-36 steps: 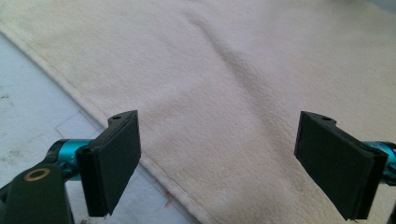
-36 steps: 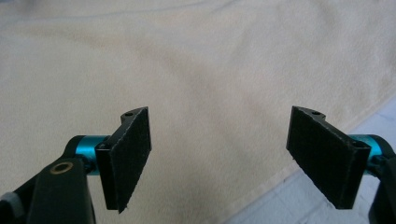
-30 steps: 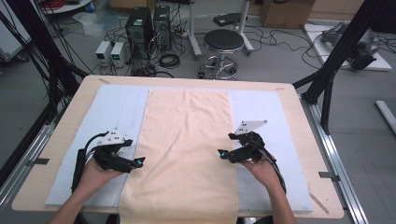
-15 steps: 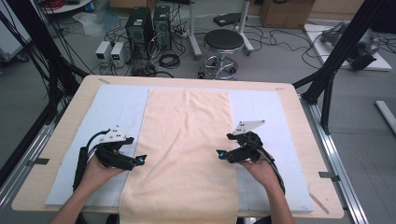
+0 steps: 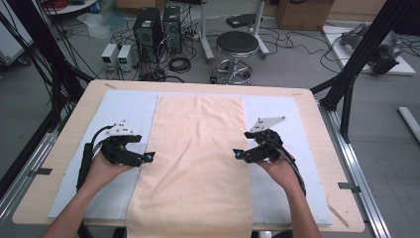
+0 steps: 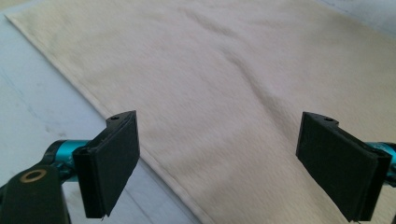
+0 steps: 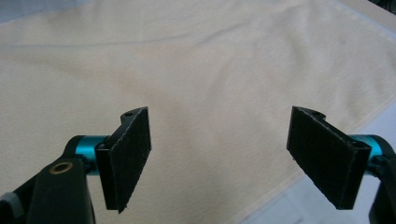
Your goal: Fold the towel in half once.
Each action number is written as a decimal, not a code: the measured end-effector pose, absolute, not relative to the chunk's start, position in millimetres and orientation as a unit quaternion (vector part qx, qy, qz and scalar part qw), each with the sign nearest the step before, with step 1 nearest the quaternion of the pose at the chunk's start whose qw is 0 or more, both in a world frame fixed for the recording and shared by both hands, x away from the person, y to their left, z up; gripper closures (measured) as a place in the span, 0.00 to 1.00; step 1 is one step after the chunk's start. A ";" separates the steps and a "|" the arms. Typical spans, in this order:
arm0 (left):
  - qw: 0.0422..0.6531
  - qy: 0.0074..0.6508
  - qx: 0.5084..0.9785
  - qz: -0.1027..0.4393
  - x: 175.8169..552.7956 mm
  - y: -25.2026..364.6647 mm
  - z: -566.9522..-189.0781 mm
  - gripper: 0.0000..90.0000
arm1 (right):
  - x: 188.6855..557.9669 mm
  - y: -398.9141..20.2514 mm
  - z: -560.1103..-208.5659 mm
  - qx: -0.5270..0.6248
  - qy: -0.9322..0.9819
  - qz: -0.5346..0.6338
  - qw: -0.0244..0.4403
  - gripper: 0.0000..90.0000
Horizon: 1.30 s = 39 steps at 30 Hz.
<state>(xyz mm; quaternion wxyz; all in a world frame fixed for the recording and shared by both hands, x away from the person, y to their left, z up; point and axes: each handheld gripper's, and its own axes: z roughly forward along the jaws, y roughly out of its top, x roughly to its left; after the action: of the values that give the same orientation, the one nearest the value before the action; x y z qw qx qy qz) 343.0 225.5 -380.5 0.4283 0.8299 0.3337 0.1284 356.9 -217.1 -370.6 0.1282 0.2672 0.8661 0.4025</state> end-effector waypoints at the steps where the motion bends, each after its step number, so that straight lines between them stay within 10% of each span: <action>1: 0.426 0.337 0.830 0.129 348.2 225.4 -377.7 0.16 | 361.0 -218.1 -367.0 0.269 0.865 0.404 0.126 0.24; 13: 0.422 0.352 0.825 0.134 402.7 227.7 -353.2 0.20 | 416.4 -216.8 -340.5 0.270 0.866 0.396 0.144 0.24; 27: 0.402 0.377 0.824 0.134 433.7 208.0 -401.4 0.18 | 457.9 -211.7 -385.1 0.335 0.858 0.361 0.142 0.17; 39: 0.372 0.408 0.825 0.125 444.2 217.0 -428.0 0.25 | 460.8 -224.2 -420.2 0.379 0.847 0.354 0.122 0.30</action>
<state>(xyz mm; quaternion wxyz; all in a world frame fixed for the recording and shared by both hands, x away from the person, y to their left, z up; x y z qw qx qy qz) 444.2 217.0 -428.0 0.3718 0.8245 0.4077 0.1255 460.8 -224.2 -420.2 0.1218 0.3785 0.8466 0.3537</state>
